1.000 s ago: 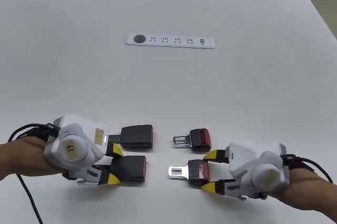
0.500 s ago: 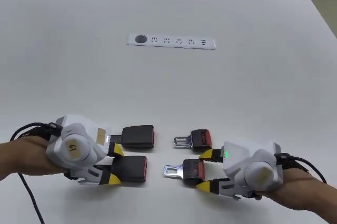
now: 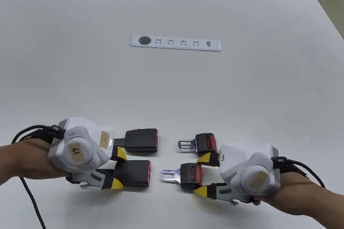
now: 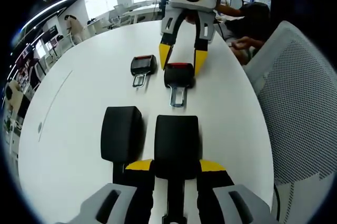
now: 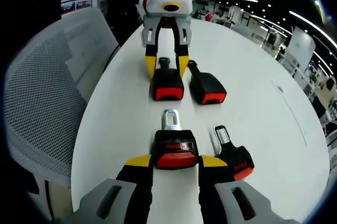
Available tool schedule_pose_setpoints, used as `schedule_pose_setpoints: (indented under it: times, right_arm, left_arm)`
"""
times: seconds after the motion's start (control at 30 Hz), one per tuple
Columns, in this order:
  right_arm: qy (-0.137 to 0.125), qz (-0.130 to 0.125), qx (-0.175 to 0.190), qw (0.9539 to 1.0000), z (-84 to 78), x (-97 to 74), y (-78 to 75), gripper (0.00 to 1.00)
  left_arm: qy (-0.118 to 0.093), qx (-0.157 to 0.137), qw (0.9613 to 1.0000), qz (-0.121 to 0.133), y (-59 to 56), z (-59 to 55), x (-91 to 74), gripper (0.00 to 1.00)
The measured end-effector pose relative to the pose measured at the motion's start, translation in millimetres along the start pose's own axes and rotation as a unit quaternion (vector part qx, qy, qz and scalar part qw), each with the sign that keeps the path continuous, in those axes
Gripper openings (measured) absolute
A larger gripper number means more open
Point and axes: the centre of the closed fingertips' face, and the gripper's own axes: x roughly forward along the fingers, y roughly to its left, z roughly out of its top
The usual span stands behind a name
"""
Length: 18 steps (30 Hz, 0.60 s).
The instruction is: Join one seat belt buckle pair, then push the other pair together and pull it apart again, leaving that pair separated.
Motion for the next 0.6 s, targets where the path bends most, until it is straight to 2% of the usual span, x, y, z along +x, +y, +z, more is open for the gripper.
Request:
schedule_pose_setpoints:
  times: [0.6]
  right_arm:
    - [-0.005, 0.008, -0.004, 0.9999, 18.1, 12.1, 5.0, 0.29]
  left_arm:
    - [0.003, 0.006, 1.0000, 0.001, 0.0, 0.2, 0.0, 0.32]
